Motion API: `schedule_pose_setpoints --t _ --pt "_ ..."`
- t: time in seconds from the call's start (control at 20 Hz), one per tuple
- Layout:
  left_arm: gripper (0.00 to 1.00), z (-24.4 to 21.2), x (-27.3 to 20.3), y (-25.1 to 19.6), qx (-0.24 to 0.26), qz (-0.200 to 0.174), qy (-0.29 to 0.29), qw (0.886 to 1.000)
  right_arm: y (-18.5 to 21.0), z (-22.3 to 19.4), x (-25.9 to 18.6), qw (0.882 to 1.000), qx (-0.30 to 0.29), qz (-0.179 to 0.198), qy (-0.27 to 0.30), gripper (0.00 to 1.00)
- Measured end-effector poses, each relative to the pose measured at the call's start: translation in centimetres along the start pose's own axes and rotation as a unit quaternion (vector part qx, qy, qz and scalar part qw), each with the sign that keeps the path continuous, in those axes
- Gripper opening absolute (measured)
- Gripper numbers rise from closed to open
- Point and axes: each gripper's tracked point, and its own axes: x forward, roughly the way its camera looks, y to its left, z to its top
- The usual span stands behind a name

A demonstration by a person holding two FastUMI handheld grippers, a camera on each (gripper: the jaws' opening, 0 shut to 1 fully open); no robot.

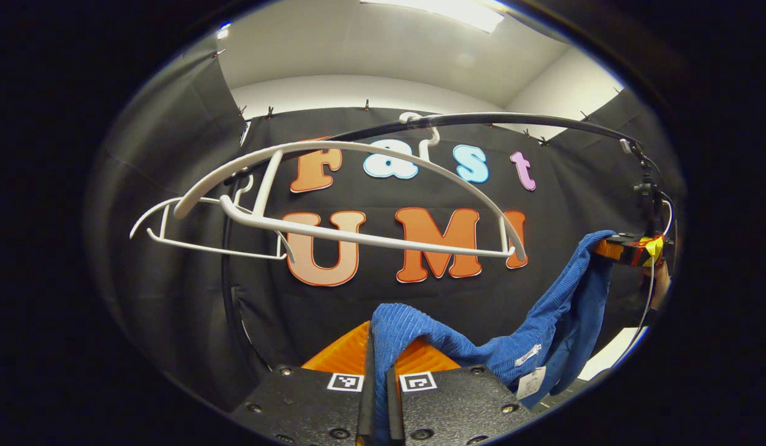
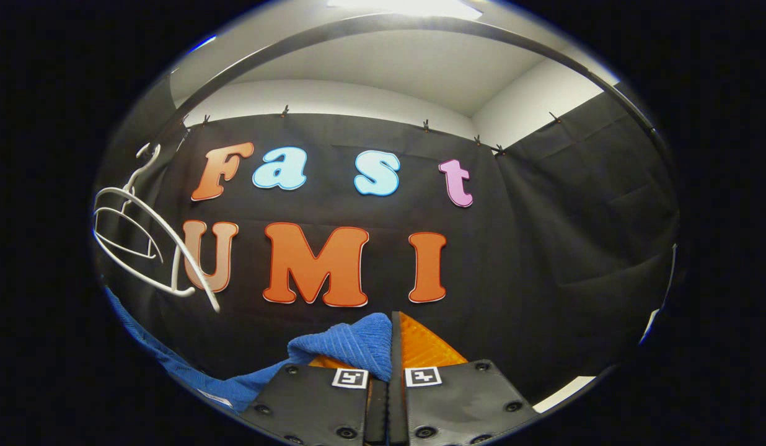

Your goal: Grasp the clothes on the hanger with both hands and then place them into the laundry hamper below.

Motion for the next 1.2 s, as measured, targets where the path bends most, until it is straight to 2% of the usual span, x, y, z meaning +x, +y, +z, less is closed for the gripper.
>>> schedule_pose_setpoints --t 0.2,0.35,0.5,0.6,0.65,0.7,0.85,1.0,1.2 --pt "0.08 0.6 -0.7 0.0 -0.001 0.005 -0.003 1.000 2.1 0.0 -1.4 0.999 0.007 0.037 0.003 0.08" --pt "0.08 -0.3 -1.2 -0.3 -0.004 0.012 0.012 1.000 5.4 -1.3 -2.7 0.996 0.019 0.085 0.025 0.08" --pt "0.08 -2.4 -1.3 -1.8 -0.022 0.002 0.037 0.999 10.0 -4.1 -4.5 0.985 0.017 0.154 0.070 0.08" --pt "0.08 -4.1 -1.5 -3.1 -0.055 -0.008 0.060 0.997 12.3 -5.8 -6.0 0.978 0.023 0.184 0.094 0.08" --pt "0.08 -5.0 -1.7 -3.7 -0.071 -0.010 0.070 0.995 13.6 -6.7 -6.7 0.974 0.030 0.198 0.106 0.05" --pt "0.08 -5.9 -1.8 -4.2 -0.085 -0.011 0.080 0.993 14.4 -7.8 -7.3 0.970 0.035 0.209 0.120 0.08" --pt "0.09 -8.8 -2.1 -5.7 -0.130 -0.019 0.116 0.984 16.3 -12.3 -8.7 0.958 0.036 0.227 0.174 0.08" --pt "0.09 -12.3 -2.3 -6.5 -0.165 -0.011 0.158 0.974 17.7 -16.6 -9.9 0.947 0.047 0.232 0.219 0.09" --pt "0.08 -18.8 -3.6 -8.4 -0.196 -0.011 0.230 0.953 18.9 -24.0 -12.2 0.923 0.033 0.241 0.297 0.09"
